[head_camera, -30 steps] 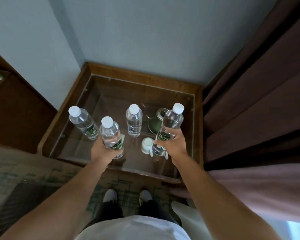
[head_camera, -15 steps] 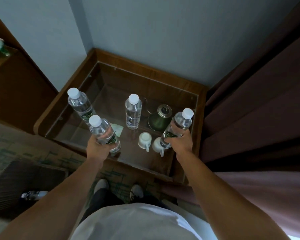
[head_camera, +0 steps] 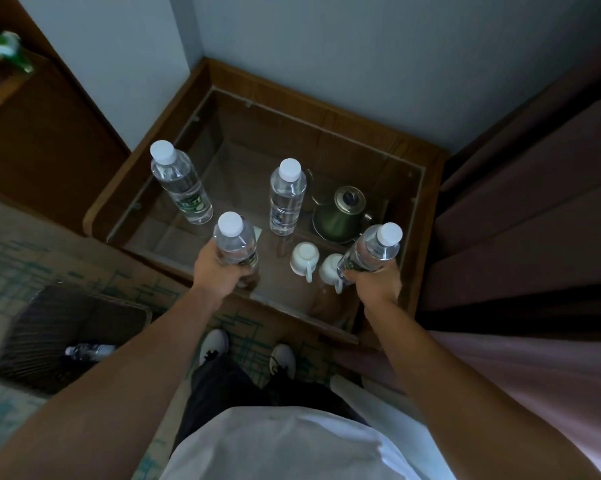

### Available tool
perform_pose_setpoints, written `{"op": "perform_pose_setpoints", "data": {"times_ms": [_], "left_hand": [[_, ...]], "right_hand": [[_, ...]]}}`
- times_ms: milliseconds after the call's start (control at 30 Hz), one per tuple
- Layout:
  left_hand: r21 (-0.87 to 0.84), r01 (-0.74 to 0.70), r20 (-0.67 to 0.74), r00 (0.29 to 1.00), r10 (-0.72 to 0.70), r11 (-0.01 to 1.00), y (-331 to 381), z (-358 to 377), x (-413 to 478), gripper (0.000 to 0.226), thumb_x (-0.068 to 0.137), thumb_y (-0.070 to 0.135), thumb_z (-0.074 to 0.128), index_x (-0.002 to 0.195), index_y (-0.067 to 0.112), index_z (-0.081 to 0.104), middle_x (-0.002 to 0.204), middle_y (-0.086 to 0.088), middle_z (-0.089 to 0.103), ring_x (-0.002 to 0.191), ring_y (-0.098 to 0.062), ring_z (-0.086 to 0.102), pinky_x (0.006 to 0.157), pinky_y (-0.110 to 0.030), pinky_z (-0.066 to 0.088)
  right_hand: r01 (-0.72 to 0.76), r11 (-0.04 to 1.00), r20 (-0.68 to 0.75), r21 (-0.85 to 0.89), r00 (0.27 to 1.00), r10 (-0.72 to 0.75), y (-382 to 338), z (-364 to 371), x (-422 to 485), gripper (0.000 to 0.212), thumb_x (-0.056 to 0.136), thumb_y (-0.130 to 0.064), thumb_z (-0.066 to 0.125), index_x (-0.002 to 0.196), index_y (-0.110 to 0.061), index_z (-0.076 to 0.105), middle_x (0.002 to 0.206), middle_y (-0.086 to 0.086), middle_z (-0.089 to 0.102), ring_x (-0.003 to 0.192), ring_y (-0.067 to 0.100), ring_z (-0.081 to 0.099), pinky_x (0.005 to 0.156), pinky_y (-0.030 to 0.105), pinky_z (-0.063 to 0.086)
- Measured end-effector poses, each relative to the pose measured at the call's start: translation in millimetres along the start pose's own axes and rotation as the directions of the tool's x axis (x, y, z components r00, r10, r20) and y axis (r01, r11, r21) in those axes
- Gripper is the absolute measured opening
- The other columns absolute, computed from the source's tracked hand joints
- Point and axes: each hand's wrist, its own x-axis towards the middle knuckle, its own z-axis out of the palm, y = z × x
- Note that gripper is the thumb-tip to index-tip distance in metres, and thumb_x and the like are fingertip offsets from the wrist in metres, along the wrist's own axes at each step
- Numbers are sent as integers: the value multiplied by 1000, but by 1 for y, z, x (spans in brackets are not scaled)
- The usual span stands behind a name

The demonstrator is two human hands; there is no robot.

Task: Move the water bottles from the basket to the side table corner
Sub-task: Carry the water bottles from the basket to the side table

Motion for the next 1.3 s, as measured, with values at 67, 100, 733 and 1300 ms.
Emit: {"op": "perform_pose_setpoints", "data": {"times_ms": [67, 100, 733, 1300], "left_hand": [[6, 19, 27, 999, -19, 1000, 3, -3, 3, 65, 61, -5, 87, 118, 17, 66, 112, 0, 71, 107, -24, 66, 97, -47, 54], [5, 22, 52, 998, -22, 1000, 6, -4, 4, 64, 61, -9, 86, 116, 17, 67, 111, -1, 72, 107, -24, 66, 97, -47, 54], [73, 136, 23, 990, -138, 988, -40, -11, 24, 76, 41, 44, 78, 112, 23, 60, 111, -7, 72, 102, -32, 70, 90, -54, 57], [705, 26, 160, 968, -195, 709, -39, -170, -103, 40, 97, 46, 51, 95, 9, 66, 100, -5, 68, 94, -24, 64, 85, -37, 53]], "right_hand": [[-5, 1000, -3, -4, 1000, 5, 3, 1, -1, 82, 65, -9, 91, 139, -13, 55, 135, 8, 65, 126, 28, 60, 108, 44, 48], [-16, 1000, -8, 0, 1000, 16, 4, 1, -2, 82, 65, -10, 92, 138, -13, 56, 135, 8, 65, 126, 29, 60, 108, 44, 48], [-77, 994, 31, -76, 996, 80, 16, 0, -5, 70, 76, -15, 83, 137, -15, 50, 132, 10, 67, 120, 33, 63, 101, 43, 52], [28, 940, 558, -340, 810, 178, -11, 99, -169, 20, 96, -29, 60, 104, -11, 64, 81, 6, 61, 65, 17, 56, 60, 30, 53]]}}
